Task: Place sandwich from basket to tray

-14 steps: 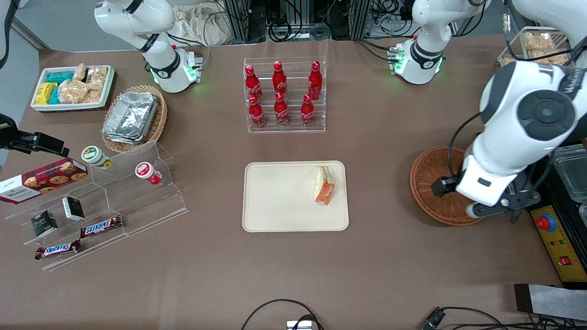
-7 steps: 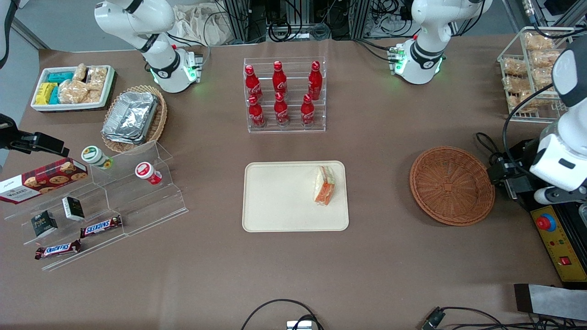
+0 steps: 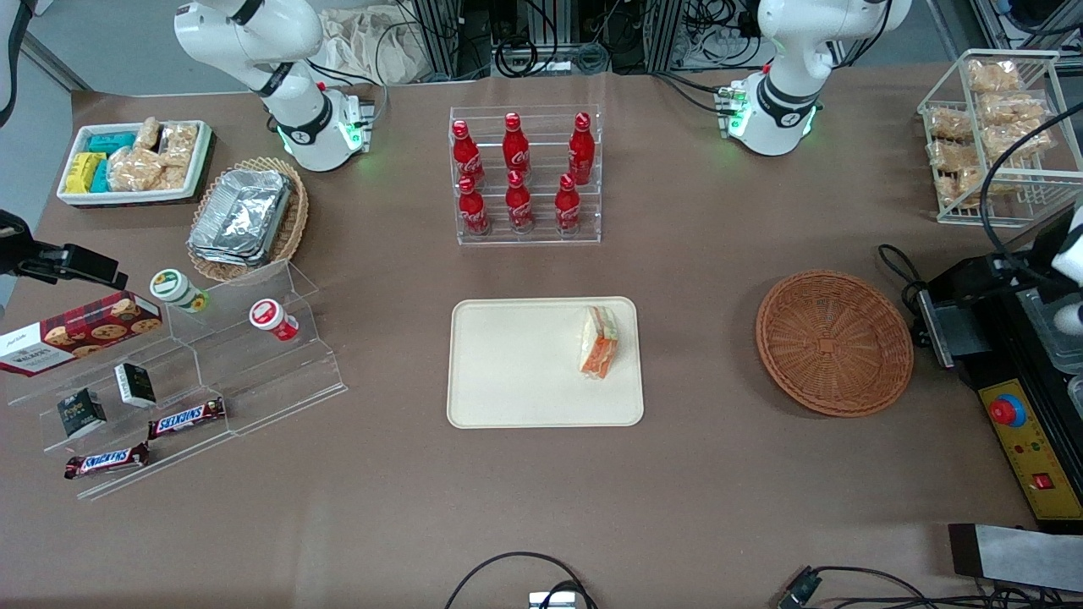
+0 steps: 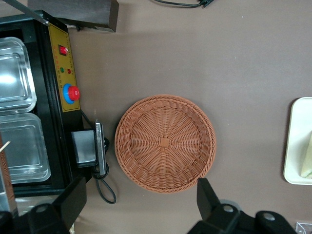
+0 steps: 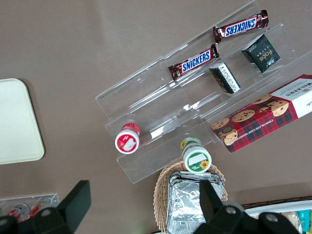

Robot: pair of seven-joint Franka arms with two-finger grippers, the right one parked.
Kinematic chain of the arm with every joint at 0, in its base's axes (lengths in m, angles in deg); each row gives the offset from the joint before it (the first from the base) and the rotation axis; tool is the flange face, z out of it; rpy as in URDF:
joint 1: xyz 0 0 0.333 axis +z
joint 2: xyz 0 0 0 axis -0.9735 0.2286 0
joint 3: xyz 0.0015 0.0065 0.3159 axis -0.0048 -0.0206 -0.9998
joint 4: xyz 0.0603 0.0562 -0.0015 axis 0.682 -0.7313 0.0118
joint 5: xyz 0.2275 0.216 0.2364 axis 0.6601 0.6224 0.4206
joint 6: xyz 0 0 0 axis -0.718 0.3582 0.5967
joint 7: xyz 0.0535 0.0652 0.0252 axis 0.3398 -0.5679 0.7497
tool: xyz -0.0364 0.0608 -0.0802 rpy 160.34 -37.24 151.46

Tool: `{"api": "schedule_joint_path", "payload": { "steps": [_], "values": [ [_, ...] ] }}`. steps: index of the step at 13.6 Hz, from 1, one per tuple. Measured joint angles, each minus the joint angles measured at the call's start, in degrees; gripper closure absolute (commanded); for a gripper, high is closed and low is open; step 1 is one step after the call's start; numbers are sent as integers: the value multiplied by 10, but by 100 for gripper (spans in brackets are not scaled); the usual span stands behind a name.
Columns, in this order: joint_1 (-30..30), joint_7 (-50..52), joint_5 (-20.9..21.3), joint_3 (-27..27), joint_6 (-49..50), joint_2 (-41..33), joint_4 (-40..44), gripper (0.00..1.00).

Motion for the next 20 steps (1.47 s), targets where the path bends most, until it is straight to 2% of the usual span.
{"api": "schedule_joint_path", "payload": {
  "steps": [8, 18, 20],
  "values": [
    [-5, -1, -15, -3, 66, -76, -29, 0],
    [-7, -1, -32, -3, 67, -81, -49, 0],
    [-7, -1, -50, -3, 67, -81, -49, 0]
  ]
}}
